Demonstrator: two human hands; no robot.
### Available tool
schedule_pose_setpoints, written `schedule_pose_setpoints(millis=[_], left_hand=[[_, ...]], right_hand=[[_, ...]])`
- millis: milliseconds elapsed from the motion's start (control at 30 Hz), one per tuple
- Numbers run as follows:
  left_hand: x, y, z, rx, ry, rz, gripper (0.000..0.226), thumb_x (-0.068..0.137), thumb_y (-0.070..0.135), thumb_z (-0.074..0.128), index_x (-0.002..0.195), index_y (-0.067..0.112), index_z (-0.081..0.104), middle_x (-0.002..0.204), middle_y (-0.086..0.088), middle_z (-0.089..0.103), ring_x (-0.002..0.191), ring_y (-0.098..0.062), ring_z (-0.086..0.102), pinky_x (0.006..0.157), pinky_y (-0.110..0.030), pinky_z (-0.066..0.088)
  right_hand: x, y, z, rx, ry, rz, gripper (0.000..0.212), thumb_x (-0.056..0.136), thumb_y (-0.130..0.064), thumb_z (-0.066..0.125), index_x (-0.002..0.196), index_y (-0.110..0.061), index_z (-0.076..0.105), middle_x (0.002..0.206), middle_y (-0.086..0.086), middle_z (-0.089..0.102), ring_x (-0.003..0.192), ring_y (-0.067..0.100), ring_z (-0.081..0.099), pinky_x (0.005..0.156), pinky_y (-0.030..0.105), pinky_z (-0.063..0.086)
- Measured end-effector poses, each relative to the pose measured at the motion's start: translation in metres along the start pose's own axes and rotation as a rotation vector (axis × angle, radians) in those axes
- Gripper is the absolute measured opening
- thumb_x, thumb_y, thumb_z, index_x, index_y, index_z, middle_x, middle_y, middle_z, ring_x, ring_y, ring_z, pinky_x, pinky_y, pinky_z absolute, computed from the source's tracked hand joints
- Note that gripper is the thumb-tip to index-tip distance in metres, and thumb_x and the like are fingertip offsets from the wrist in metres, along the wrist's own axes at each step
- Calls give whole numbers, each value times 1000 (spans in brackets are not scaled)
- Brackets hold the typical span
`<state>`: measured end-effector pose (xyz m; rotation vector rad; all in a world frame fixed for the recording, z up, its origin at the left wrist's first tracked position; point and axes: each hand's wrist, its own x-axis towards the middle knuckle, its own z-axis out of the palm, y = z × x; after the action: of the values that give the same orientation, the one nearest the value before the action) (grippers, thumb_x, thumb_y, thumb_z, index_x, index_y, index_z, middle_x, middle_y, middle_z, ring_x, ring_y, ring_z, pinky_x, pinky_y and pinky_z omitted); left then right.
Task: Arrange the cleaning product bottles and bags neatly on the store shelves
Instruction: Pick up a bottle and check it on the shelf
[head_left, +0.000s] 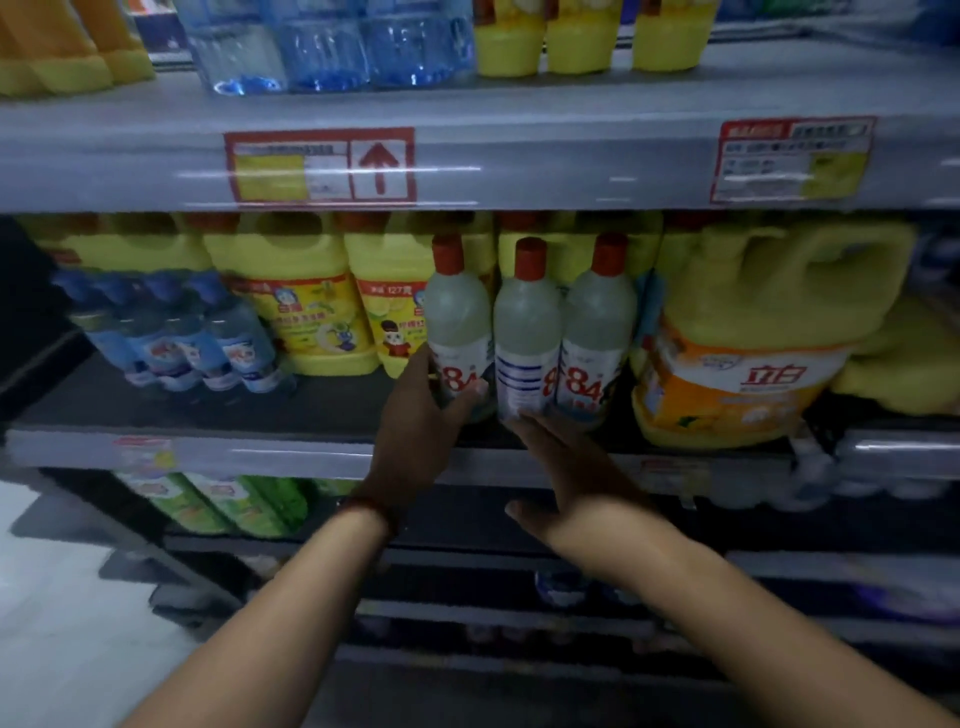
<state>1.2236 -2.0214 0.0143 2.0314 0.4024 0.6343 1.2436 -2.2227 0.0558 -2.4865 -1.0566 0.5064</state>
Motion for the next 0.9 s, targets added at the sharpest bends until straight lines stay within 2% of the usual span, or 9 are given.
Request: schedule_pose_setpoints(millis=[133, 267, 367, 433, 500, 600, 733, 800, 900], left_hand=[[-29, 9, -24, -98, -2, 13, 43, 87, 31, 78, 123, 34, 54, 109, 26, 65, 107, -3, 65, 86, -15, 50], [-81, 32, -58, -408, -96, 37, 43, 83, 19, 82, 120, 18, 59, 105, 7, 75, 100, -6, 71, 84, -22, 55], [-121, 39, -80, -499, -248, 12, 45, 79, 33, 84, 117, 23, 62, 109, 5, 75, 101, -11, 72, 85, -26, 58], [-142, 33, -90, -495, -344, -27, 50, 75, 42, 79, 118, 23, 62, 111, 5, 75, 103, -11, 72, 86, -27, 58], [-156, 22, -95, -433, -377, -78, 54, 73, 52, 74, 117, 22, 63, 110, 3, 74, 100, -10, 71, 84, -28, 57], [-170, 12, -95, -614, -412, -272, 58, 84, 60, 60, 123, 18, 62, 112, -3, 73, 100, -16, 72, 78, -28, 57], [-185, 21, -88, -1042, -535, -736, 73, 97, 69, 33, 137, 13, 59, 119, -17, 69, 107, -33, 66, 91, -47, 56], [-193, 20, -84, -1146, -537, -862, 76, 98, 66, 37, 138, 5, 55, 118, -22, 62, 108, -36, 61, 97, -52, 52], [-201, 16, -79, -1188, -558, -935, 74, 97, 57, 43, 140, -2, 51, 120, -24, 56, 111, -39, 55, 104, -56, 46]], right_hand=[[-17, -28, 10, 149, 152, 97, 85, 95, -42, 65, 160, -37, 11, 167, -16, 6, 154, 8, 5, 120, 21, 15], [-38, -63, 26, 369, 326, 99, 86, 85, -50, 73, 155, -42, 24, 145, -24, 38, 136, -5, 35, 104, 17, 34], [-59, -88, 45, 634, 347, 51, 73, 79, -27, 81, 140, -42, 45, 129, -19, 63, 117, -4, 61, 98, 25, 50], [-75, -95, 62, 746, 338, 54, 73, 74, -11, 81, 136, -36, 51, 121, -13, 70, 111, 3, 67, 95, 28, 54], [-90, -100, 80, 850, 316, 102, 66, 75, -9, 83, 131, -31, 55, 116, -8, 72, 107, 8, 70, 90, 30, 58], [-110, -103, 110, 935, 282, 214, 60, 72, -20, 84, 125, -31, 58, 112, -3, 73, 102, 12, 72, 80, 30, 60], [-133, -108, 137, 944, 260, 343, 60, 73, -15, 88, 121, -34, 57, 106, -9, 74, 94, 8, 73, 71, 22, 58], [-143, -111, 144, 936, 263, 392, 65, 75, -13, 87, 124, -39, 53, 107, -12, 72, 94, 5, 72, 70, 21, 58], [-155, -109, 149, 939, 289, 462, 81, 74, -17, 87, 138, -40, 42, 116, -13, 67, 94, 3, 72, 70, 21, 58]])
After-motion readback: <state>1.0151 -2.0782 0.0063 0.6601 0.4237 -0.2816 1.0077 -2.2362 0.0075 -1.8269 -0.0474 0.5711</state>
